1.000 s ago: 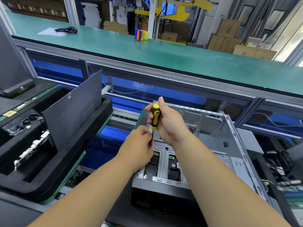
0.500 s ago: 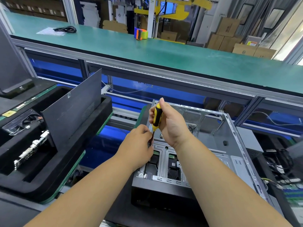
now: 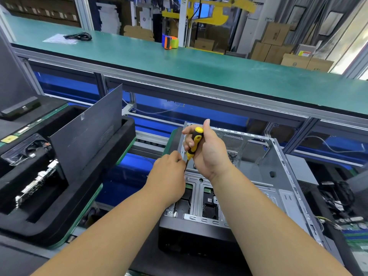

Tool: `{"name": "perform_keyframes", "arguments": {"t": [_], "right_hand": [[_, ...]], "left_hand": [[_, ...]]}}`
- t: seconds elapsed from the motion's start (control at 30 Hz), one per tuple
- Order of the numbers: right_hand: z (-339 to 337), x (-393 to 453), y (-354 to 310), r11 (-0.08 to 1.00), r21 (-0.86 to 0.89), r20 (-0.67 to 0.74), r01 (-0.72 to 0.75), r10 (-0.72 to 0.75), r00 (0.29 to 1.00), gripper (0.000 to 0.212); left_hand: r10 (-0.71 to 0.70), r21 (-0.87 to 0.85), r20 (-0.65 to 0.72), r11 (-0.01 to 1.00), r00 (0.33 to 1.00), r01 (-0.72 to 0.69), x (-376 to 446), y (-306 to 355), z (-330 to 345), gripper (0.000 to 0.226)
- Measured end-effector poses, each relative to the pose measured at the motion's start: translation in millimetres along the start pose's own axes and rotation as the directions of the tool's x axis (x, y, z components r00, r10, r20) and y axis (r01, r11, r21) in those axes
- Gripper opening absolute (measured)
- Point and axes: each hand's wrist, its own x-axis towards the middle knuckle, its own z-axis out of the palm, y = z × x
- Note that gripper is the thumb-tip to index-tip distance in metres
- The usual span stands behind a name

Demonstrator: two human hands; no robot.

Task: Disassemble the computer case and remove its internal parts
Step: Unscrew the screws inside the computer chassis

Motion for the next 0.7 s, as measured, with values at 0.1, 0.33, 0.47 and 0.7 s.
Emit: {"name": "perform_keyframes", "arguments": {"t": [0.1, 0.33, 0.47, 0.7], "right_hand": [[-2, -1, -2, 1.0, 0.028, 0.003, 0.008, -0.008, 1.0, 0.06], [-13, -9, -20, 0.988, -0.037, -0.091, 0.15, -0.153, 0.984, 0.006], [-27, -17, -39, 0.957, -0.251, -0.213, 0.146, -0.201, 0.956, 0.009], [-85, -51, -78, 0.85, -0.527, -0.395, 0.002, -0.247, 0.885, 0.038]], "left_hand": [[0.013, 0.017, 0.005, 1.0, 1.0, -0.013, 0, 1, 0, 0.018], [0.008, -0.153, -0.009, 0.988, 1.0, -0.009, 1, 2, -8, 0.009], [-0.129, -0.372, 0.076, 0.916, 0.989, 0.148, 5, 10, -18, 0.004], [-0.234, -0.893, 0.208, 0.351, 0.95, 0.282, 4, 48, -24, 0.01]]}}
